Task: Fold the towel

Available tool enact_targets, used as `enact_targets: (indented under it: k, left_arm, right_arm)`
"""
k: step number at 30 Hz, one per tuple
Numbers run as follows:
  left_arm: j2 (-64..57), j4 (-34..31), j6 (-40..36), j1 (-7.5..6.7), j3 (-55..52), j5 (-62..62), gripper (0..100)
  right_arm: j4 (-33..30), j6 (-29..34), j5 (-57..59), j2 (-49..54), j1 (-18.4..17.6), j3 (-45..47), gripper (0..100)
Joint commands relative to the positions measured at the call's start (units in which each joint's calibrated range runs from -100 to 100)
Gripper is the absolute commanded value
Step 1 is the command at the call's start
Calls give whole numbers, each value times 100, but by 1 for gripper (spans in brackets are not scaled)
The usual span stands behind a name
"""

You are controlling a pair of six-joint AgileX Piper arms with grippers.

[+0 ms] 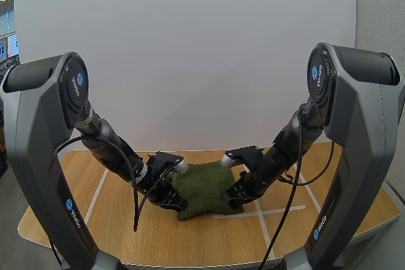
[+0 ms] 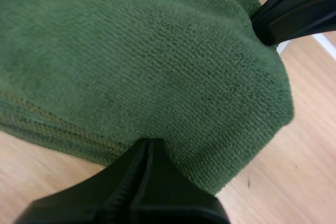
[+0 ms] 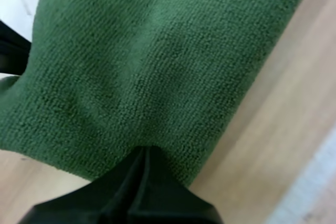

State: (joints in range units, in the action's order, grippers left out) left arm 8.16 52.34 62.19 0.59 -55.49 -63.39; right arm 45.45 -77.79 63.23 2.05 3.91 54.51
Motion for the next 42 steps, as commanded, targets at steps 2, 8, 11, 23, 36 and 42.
enact_targets:
  k: [2, 8, 11, 23, 36, 42]
  left_arm:
    - [124, -980, -364, 99, -45, 836, 0]
    - [124, -1183, -355, 323, -45, 779, 0]
    - [71, -1279, -355, 356, -32, 779, 0]
    - [-1296, -1267, -555, 356, 259, -251, 0]
    - [-2795, -1320, -805, 356, 259, -812, 0]
    - [-2806, -1320, -854, 356, 259, -830, 0]
  right_arm:
    - [-137, 44, -14, -53, -110, 44, 0]
    - [-234, 72, -75, -53, -110, 44, 0]
    - [-249, 72, -212, -24, -110, 44, 0]
    - [37, 155, -90, 964, -110, 44, 0]
    - [-313, 584, 336, 2333, -110, 44, 0]
    - [-341, 593, 336, 2333, -110, 44, 0]
